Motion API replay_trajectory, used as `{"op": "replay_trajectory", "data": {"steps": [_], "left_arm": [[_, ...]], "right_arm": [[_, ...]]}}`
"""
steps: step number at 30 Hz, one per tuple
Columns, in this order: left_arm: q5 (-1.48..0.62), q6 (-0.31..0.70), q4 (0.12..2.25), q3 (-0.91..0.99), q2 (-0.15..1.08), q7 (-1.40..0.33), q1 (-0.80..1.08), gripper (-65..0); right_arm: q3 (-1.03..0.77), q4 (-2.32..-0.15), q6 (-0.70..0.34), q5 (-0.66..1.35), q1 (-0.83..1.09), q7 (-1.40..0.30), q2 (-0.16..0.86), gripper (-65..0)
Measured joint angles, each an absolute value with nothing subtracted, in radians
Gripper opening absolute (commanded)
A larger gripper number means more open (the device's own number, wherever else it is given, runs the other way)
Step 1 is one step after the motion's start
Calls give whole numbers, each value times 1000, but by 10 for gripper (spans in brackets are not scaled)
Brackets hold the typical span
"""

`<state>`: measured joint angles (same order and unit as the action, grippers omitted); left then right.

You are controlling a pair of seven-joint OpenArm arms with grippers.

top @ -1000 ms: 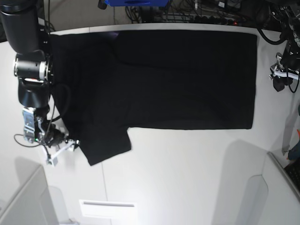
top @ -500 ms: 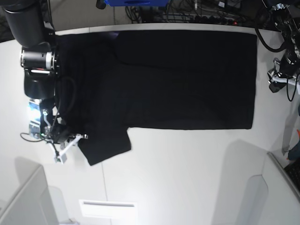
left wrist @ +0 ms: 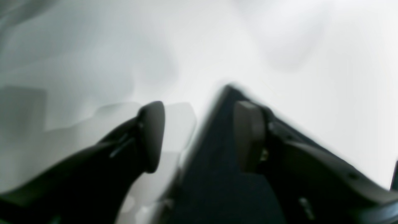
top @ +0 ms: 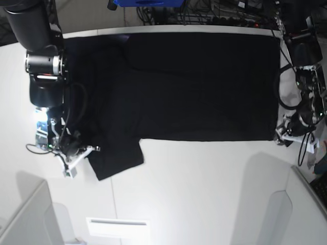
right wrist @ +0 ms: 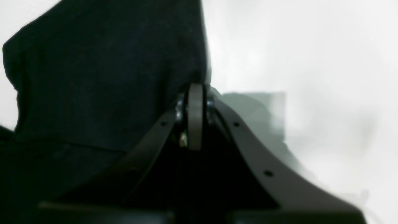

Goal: Fold the T-shirt properly
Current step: 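Move both grippers to the hem corners and grasp the hem, then lift the hem with both grippers and fold it onto the collar edge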

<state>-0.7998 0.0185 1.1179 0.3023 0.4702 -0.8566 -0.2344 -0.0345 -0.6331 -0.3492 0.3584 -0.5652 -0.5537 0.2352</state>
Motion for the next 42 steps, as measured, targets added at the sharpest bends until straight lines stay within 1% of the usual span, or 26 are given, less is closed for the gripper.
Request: {"op": "replay_trajectory", "data": {"steps": [4, 8, 15, 19, 21, 23, 25, 28, 30, 42], "left_arm": [[-799, 17, 958, 169, 474, -845, -360, -237], [-806, 24, 834, 115, 477, -832, -433, -237], [-805, 23, 809, 51, 485, -811, -449, -245], [-805, 23, 810, 46, 485, -801, -442, -346], [-811, 24, 816, 51, 486, -798, -430, -377], [-813, 26, 816, 52, 490, -798, -429, -369], [-819, 27, 815, 51, 503, -812, -430, -334], [-815, 25, 822, 51, 527, -826, -430, -262], [-796, 7, 848, 49, 541, -848, -425, -245], [-802, -15, 878, 36, 540, -825, -389, -247]], "right_arm": [[-34, -633, -349, 359, -565, -553, 234, -650], [-35, -635, -349, 359, -565, -553, 235, -650], [-35, -635, -350, 358, -565, -554, 237, -650], [-35, -635, -350, 358, -565, -554, 237, -650], [-34, -635, -350, 359, -565, -554, 237, -650], [-34, -635, -350, 358, -565, -554, 237, -650], [-34, -635, -350, 358, -565, -554, 237, -650], [-31, -635, -350, 358, -565, -553, 237, -650], [-28, -635, -350, 358, -565, -553, 237, -650], [-28, -636, -350, 358, -565, -553, 235, -650]]}}
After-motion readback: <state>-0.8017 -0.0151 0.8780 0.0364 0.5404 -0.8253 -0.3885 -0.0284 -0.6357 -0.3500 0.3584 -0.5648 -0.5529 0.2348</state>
